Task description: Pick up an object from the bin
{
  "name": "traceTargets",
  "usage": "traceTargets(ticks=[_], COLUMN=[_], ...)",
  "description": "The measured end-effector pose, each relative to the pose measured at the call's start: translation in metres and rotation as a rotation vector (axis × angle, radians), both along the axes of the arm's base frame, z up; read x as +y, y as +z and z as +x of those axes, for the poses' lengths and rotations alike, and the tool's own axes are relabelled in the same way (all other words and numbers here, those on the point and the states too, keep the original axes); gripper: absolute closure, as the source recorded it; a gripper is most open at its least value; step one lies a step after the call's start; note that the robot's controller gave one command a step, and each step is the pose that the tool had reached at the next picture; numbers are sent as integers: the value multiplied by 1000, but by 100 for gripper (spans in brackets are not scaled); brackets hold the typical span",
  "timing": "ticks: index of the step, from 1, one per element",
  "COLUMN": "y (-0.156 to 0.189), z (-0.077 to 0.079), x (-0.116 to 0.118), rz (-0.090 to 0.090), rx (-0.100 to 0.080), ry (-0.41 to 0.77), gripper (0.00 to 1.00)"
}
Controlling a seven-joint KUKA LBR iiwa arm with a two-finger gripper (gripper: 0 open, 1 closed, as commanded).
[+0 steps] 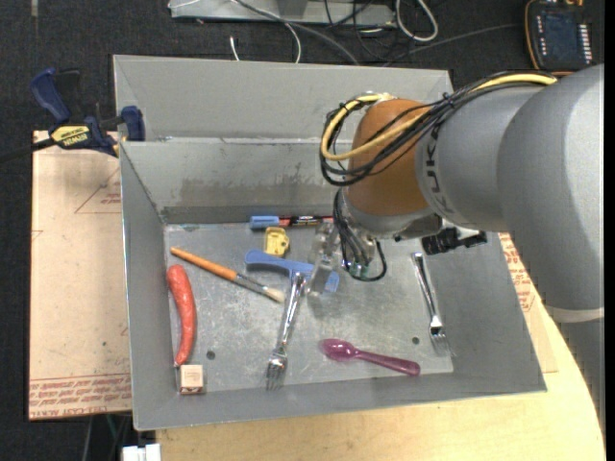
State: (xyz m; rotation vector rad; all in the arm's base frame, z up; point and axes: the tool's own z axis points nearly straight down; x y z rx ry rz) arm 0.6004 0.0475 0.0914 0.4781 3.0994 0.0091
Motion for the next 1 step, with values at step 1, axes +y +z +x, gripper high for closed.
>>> traceTargets(ticks=[1], y=[25], z=[26], x=[13], rz=[-1], rx=[-13], ry=[287], gripper=[100])
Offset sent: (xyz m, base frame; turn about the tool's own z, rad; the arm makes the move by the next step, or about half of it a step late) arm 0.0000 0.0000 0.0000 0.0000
